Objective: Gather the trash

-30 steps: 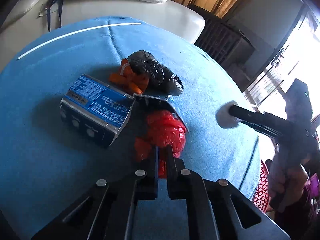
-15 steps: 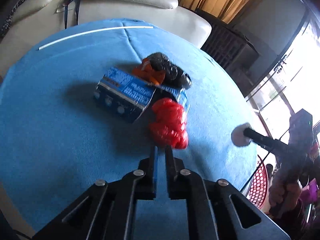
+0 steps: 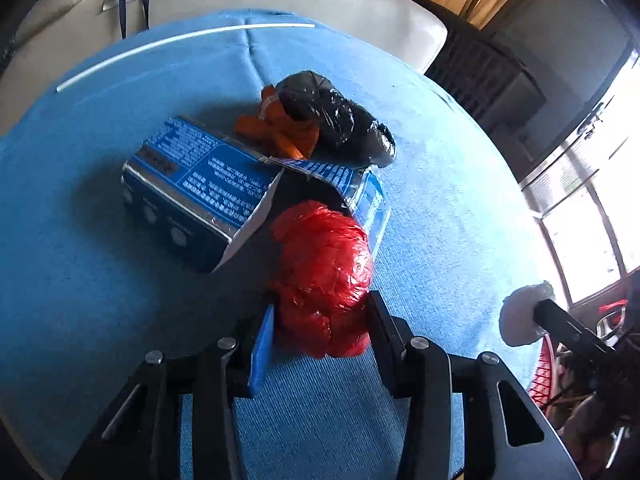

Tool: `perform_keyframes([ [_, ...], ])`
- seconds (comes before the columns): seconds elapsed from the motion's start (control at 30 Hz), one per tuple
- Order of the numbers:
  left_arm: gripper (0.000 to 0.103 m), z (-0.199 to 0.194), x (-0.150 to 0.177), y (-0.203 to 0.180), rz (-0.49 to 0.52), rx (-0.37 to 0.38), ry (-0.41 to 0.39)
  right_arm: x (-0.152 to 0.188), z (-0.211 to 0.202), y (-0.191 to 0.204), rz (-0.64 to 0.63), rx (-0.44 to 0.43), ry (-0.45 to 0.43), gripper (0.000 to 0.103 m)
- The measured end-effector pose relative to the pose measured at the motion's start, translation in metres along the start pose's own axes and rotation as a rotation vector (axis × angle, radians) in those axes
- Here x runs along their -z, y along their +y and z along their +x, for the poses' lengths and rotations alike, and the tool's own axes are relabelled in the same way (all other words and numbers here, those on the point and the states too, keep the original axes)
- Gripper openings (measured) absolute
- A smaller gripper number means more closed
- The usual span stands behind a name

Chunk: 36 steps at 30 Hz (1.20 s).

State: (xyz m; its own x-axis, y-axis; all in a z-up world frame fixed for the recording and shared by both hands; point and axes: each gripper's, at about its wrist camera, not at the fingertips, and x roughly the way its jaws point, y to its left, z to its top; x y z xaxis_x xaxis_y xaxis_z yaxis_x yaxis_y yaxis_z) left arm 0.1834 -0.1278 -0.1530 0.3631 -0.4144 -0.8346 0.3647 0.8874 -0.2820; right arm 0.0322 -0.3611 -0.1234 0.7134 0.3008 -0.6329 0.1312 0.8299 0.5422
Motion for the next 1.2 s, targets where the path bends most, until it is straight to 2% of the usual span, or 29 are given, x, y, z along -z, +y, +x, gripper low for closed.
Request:
perform_keyframes([
  [0.1, 0.041, -0.01, 0.006, 0.001, 0.019, -0.028, -0.024, 0.002, -0.002, 0.001, 0.001, -0.002, -0.003, 0.029],
  [0.2, 0.041, -0.025, 0.014, -0.002, 0.036, -0.014, -0.05, 0.003, -0.005, 0.006, -0.009, -0.006, -0.01, 0.029],
  [0.43, 0.041, -0.067, 0.031, -0.018, 0.095, -0.035, -0.14, 0.007, -0.02, 0.021, -0.046, -0.021, -0.044, 0.029],
  [0.87, 0.041, -0.121, 0.053, -0.072, 0.284, -0.164, -0.274, 0.023, -0.082, 0.024, -0.074, -0.034, -0.15, 0.029],
  [1.2, 0.041, -0.138, 0.066, -0.109, 0.378, -0.203, -0.333, 0.039, -0.129, 0.012, -0.067, -0.029, -0.224, 0.029],
])
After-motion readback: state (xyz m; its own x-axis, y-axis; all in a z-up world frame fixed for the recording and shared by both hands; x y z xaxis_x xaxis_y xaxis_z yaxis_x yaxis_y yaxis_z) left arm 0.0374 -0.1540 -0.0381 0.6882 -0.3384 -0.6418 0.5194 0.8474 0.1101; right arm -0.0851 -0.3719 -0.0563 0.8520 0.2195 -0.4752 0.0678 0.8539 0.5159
